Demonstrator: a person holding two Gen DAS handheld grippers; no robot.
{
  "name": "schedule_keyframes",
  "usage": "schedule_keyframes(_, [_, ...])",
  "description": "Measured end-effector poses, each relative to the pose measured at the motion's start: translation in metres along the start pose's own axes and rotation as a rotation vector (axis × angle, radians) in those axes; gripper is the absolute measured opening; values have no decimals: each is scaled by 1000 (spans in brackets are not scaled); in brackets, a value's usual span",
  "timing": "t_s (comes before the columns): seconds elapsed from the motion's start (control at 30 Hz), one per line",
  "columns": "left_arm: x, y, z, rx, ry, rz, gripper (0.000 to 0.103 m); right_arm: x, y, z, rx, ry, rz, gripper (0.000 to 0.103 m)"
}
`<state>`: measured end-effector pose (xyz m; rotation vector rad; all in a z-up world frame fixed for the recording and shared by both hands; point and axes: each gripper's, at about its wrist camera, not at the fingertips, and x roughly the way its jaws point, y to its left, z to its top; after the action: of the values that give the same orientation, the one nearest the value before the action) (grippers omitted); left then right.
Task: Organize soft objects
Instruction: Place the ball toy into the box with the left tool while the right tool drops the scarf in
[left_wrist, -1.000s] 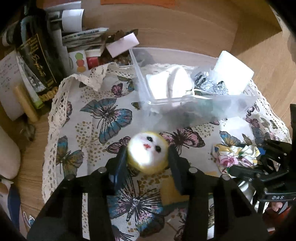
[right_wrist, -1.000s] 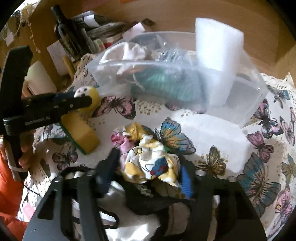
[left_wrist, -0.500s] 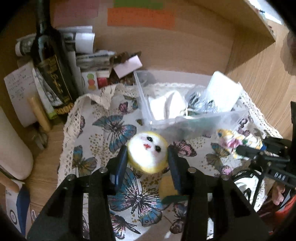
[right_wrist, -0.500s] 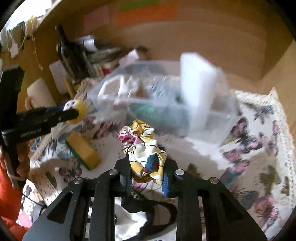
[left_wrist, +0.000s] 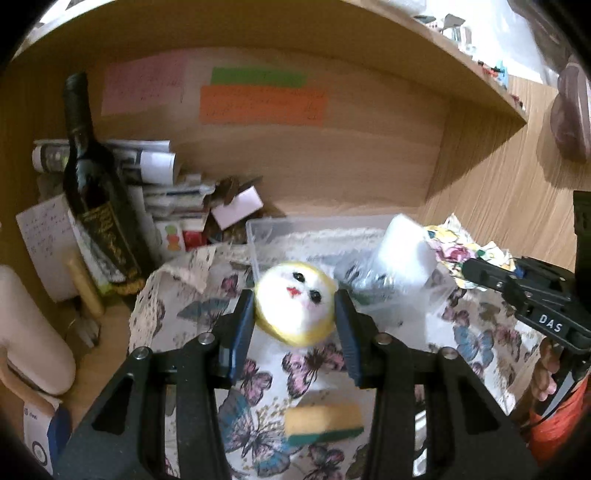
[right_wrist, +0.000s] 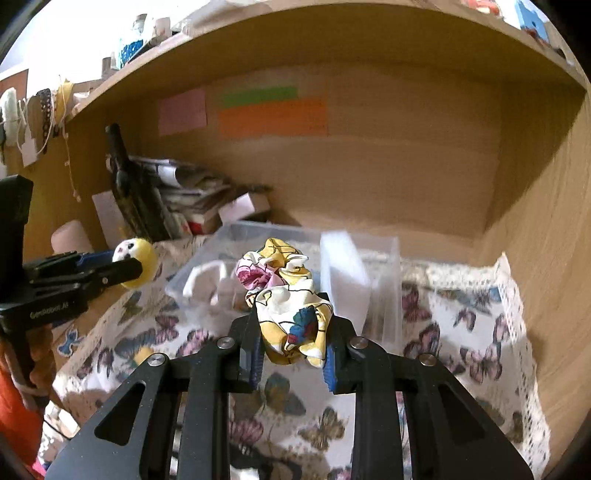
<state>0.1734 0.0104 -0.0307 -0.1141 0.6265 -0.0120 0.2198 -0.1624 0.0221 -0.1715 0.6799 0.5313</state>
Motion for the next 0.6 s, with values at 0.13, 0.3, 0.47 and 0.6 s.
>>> schedule_keyframes(0.13, [11, -3, 11, 1, 0, 1, 43, 7, -1, 12, -4, -11, 9, 23])
schedule_keyframes(0.3, [38, -4, 19, -6, 41, -4, 43, 31, 6, 22, -26, 6, 17, 23])
schedule_keyframes(0.47, [61, -6, 21, 15, 86, -9, 43, 56, 14, 27, -51, 48, 32, 23])
schedule_keyframes(0.6, [76, -8, 19, 28, 121, -15, 43, 76, 19, 27, -71, 93, 39, 23])
